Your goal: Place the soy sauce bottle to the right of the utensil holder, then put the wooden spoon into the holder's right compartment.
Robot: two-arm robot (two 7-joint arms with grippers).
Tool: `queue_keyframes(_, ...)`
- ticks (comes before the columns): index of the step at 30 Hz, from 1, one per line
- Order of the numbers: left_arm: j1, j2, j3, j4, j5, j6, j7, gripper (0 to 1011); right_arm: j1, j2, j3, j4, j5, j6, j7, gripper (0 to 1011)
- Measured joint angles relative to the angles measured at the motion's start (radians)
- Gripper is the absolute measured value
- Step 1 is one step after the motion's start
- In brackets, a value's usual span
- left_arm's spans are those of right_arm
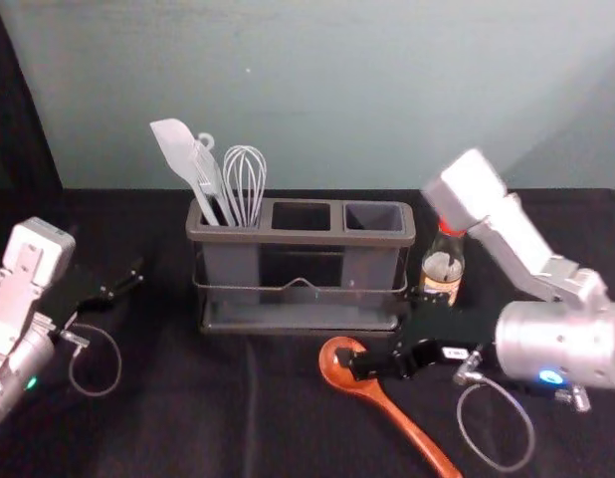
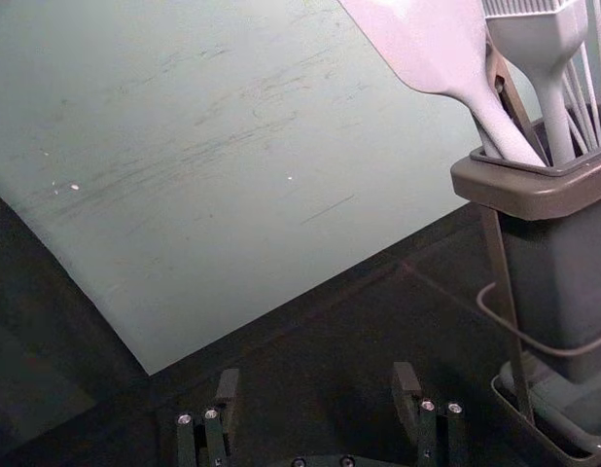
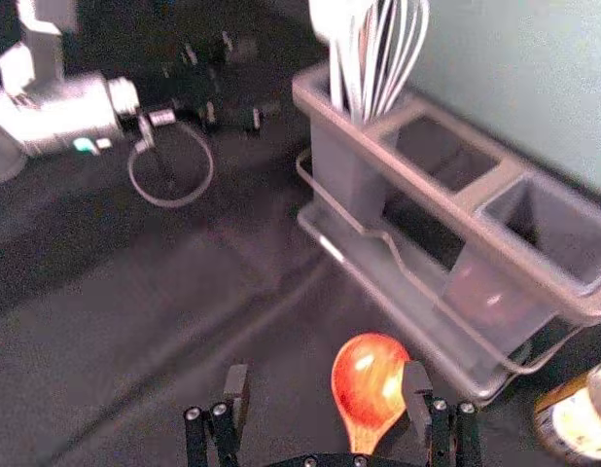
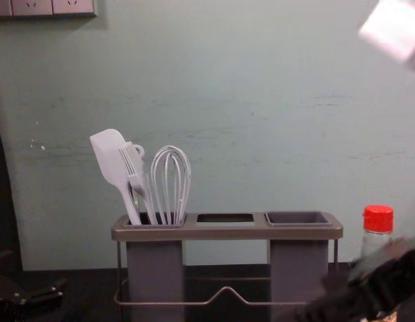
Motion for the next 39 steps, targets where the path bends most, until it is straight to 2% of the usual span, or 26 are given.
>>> queue_keyframes(3, 0.000, 0.000, 0.000, 0.000, 0.000, 0.000, 0.000, 1011, 0.050, -0.026, -0.045, 0.037, -0.012, 0.073, -0.006, 1002)
queue_keyframes(8, 0.000, 0.000, 0.000, 0.000, 0.000, 0.000, 0.000, 1011, 0.117, -0.061, -0.110, 0.132, -0.044, 0.133, 0.012, 1003)
queue_keyframes(9, 0.000, 0.000, 0.000, 0.000, 0.000, 0.000, 0.000, 1011, 0.117, -0.061, -0.110, 0.132, -0.044, 0.133, 0.012, 1003)
queue_keyframes(14, 0.000, 0.000, 0.000, 0.000, 0.000, 0.000, 0.000, 1012, 0.151, -0.099, -0.138, 0.234, -0.062, 0.144, 0.036, 1002)
queue_keyframes(22, 0.000, 0.000, 0.000, 0.000, 0.000, 0.000, 0.000, 1011, 0.179, -0.132, -0.164, 0.315, -0.093, 0.151, 0.050, 1002)
queue_keyframes(31, 0.000, 0.000, 0.000, 0.000, 0.000, 0.000, 0.000, 1012, 0.216, -0.165, -0.199, 0.367, -0.138, 0.167, 0.058, 1003)
queue_keyframes(39, 0.000, 0.000, 0.000, 0.000, 0.000, 0.000, 0.000, 1011, 0.236, -0.189, -0.210, 0.396, -0.166, 0.179, 0.062, 1002)
